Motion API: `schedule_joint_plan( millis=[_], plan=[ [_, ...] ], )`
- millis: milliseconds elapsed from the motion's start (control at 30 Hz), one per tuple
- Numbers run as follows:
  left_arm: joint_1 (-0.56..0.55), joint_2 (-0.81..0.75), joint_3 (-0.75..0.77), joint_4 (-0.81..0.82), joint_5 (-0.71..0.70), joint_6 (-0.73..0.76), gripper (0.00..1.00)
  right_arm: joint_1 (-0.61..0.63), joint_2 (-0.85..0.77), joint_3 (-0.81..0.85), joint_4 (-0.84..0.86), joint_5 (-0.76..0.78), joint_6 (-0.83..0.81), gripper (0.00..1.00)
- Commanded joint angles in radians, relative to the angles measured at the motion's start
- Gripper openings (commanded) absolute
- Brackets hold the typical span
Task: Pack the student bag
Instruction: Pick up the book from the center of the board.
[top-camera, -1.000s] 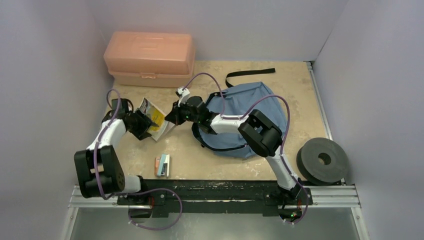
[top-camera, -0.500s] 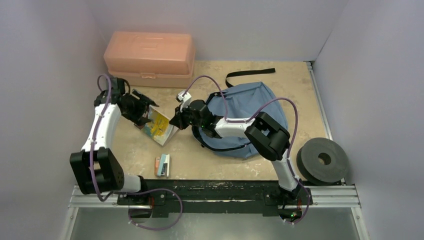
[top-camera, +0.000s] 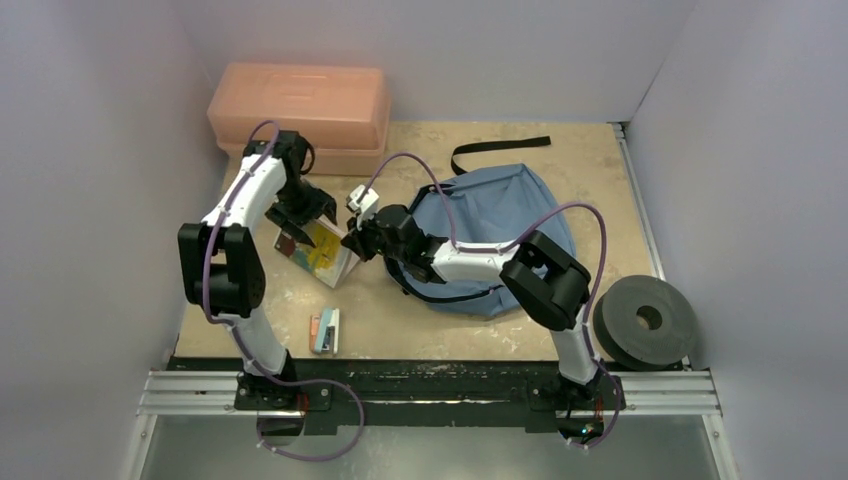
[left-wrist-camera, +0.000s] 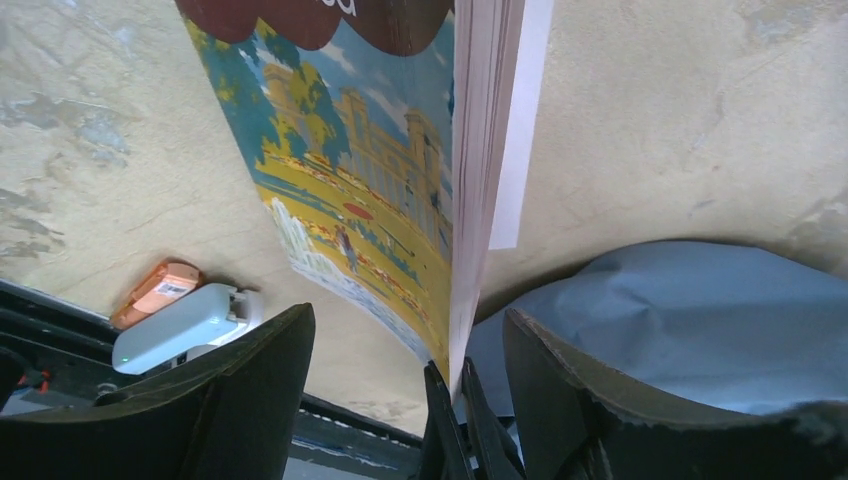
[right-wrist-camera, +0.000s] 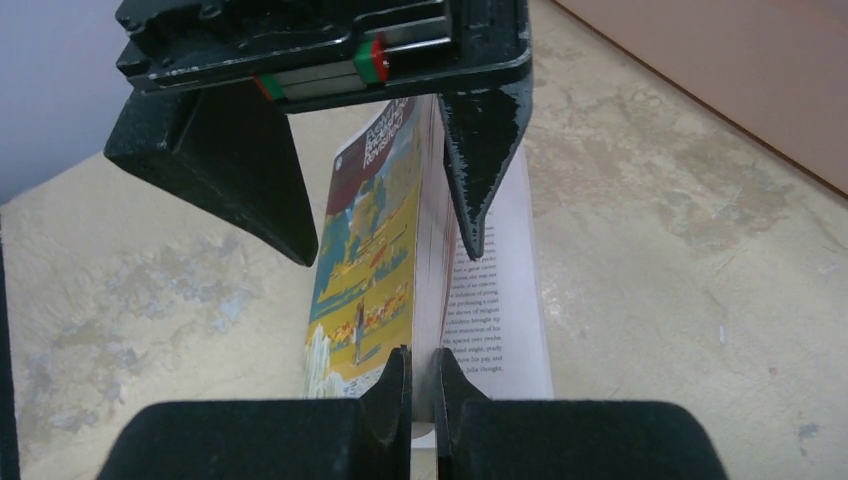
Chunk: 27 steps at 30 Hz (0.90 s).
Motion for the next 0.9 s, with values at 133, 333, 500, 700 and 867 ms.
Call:
schedule_joint_plan(
  millis=[133,333,500,700,867],
  plan=[
    [-0.09,0.073,0.108,-0.145,-0.256,-0.026,0.65,0.043,-0.086,-0.013,0.042,0.149,-0.147,0.0],
    [-0.099,0.073,0.101,-0.137,-0.311,0.008,0.55,0.085,-0.122,-0.05,0.083,0.237,-0.228,0.0],
    [-0.099,0.026,0.061,-0.101,-0.349,0.028,0.26,0.11,-0.13,-0.05,0.086,0.265,-0.245,0.0],
    [-0.098,-0.063,0.003,-0.056,-0.387,0.075,0.0,0.124,-0.165,-0.035,0.038,0.26,-0.201,0.19],
    [-0.089,-0.182,-0.086,0.024,-0.364,0.166,0.0,0.117,-0.236,0.0,-0.095,0.21,-0.063,0.44]
  ],
)
